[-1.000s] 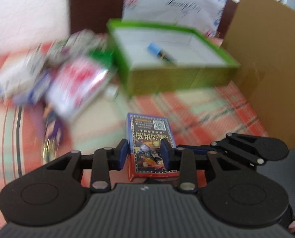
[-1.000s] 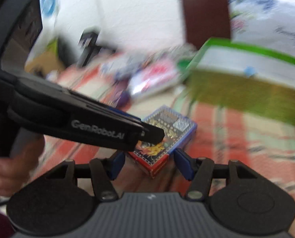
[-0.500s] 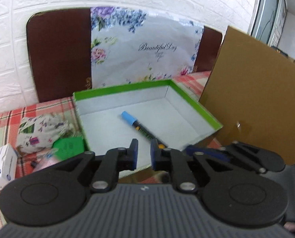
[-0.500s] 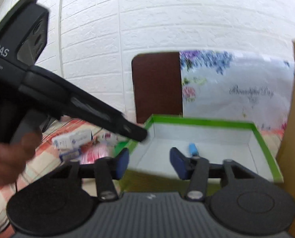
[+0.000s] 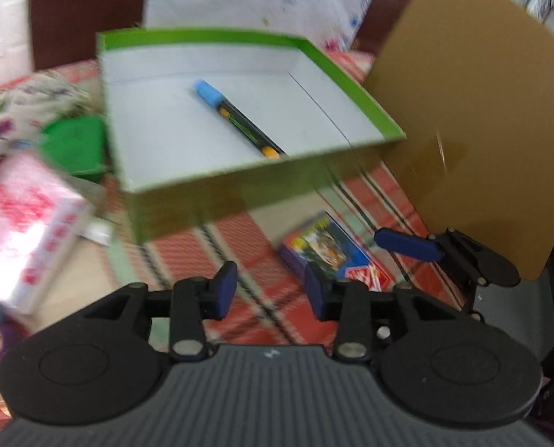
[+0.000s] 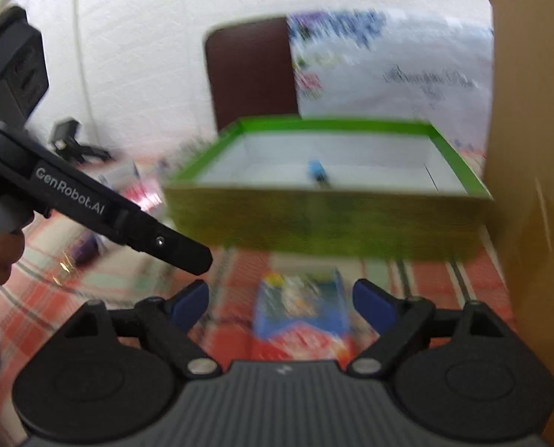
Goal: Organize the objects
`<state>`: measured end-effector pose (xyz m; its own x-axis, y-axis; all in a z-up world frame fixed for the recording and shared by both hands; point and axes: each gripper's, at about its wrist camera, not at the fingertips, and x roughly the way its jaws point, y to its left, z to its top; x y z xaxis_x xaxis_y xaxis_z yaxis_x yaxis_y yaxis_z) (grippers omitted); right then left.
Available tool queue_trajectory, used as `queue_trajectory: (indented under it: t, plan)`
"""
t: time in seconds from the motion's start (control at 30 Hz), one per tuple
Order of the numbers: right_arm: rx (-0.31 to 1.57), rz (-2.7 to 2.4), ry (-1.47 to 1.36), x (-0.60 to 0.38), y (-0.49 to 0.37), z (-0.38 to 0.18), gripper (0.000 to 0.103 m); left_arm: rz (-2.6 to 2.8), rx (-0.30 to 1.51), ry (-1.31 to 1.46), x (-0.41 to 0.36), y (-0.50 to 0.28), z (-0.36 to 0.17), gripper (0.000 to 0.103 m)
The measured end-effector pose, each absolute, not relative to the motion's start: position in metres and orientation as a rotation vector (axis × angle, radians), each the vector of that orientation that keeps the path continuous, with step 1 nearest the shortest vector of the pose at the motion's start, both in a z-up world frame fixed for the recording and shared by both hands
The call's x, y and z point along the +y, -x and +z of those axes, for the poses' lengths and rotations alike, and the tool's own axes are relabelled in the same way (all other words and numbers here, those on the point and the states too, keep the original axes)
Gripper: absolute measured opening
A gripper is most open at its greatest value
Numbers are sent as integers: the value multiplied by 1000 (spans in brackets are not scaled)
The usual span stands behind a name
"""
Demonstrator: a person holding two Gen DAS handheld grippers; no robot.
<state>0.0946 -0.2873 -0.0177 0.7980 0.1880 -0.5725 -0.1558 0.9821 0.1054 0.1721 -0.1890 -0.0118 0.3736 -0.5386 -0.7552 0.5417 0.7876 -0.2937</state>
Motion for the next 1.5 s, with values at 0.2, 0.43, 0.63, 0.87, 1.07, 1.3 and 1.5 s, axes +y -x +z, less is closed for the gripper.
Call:
queue_trajectory:
  t: [0.2, 0.43, 0.63, 0.87, 1.07, 1.3, 1.5]
  plan:
    - [688, 145, -43, -284, -82, -41, 61, -734, 1061, 23, -221, -174, -40, 55]
    - [535, 161, 9, -253, -61, -16, 60, -729, 875, 19, -189, -140, 12, 44]
    - [360, 151, 105, -240, -88, 20, 60, -679, 694, 1, -175, -160, 54, 45]
    - [436, 172, 53, -274, -205, 8, 61, -543, 735, -9, -186, -254, 35, 44]
    - [487, 135, 92, -275, -243, -13, 71, -451, 729, -66, -188, -281, 22, 45]
    - [388, 164, -26, -286, -182, 5, 71, -439, 667, 40, -132, -246, 46, 45]
    - [345, 294, -92, -263, -119, 9, 71, -323, 664, 48, -55, -182, 39, 46]
